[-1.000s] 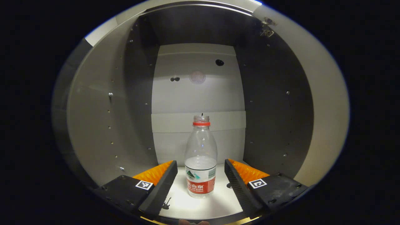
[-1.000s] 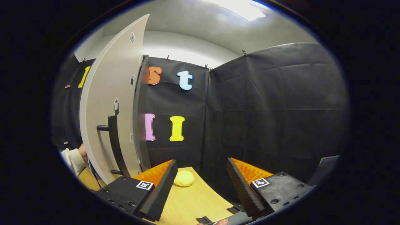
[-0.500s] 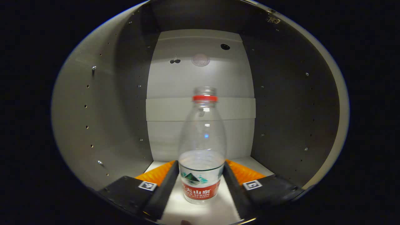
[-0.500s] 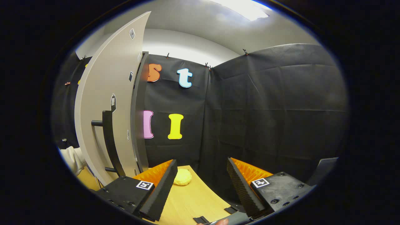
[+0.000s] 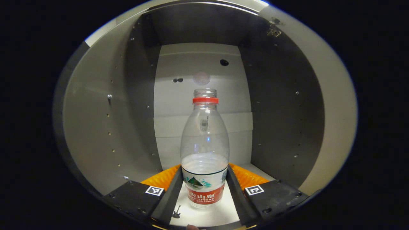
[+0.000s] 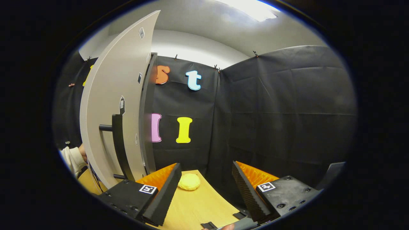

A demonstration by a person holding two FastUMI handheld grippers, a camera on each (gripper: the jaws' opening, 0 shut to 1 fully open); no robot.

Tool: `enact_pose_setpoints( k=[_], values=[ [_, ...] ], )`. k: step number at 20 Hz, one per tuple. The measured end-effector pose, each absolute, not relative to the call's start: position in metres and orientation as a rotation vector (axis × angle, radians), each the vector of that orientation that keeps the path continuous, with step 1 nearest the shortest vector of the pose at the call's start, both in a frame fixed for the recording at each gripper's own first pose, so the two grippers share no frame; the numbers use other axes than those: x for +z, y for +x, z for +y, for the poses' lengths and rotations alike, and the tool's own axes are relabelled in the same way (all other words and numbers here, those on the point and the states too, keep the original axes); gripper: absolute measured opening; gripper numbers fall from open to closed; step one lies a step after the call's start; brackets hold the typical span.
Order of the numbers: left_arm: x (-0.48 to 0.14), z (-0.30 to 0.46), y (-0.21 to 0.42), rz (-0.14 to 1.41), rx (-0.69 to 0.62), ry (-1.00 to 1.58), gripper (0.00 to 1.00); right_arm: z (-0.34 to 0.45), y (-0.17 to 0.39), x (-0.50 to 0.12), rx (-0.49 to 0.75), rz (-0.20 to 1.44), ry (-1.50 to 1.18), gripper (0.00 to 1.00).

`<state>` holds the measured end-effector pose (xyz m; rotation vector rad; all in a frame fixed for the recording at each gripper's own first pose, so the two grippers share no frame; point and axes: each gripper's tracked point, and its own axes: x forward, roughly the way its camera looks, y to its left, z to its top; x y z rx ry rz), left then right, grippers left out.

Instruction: Open the cabinet door with the right hand, grasp the bottle in the cabinet with the left hand and place it on the coaster, then close the cabinet door with the right hand.

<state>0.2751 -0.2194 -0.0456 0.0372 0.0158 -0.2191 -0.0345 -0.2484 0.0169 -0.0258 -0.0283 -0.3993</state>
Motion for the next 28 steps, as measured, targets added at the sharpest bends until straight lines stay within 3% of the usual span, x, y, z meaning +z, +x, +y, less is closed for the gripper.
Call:
enact_pose_setpoints(
  k=[6,12,28],
  values=[
    [-0.016,-0.198,0.196,-0.049,-0.288,0.037,0.77,-0.234,-0.032,0.022,-0.367,-0.049,-0.001,0.98],
    [-0.024,-0.141,0.120,-0.063,-0.242,0.050,0.77,-0.216,-0.028,0.032,-0.331,-0.078,0.000,0.98],
    [-0.168,-0.032,0.001,0.000,-0.185,-0.030,0.78,-0.205,-0.032,0.038,-0.339,-0.100,0.007,0.98]
  ],
)
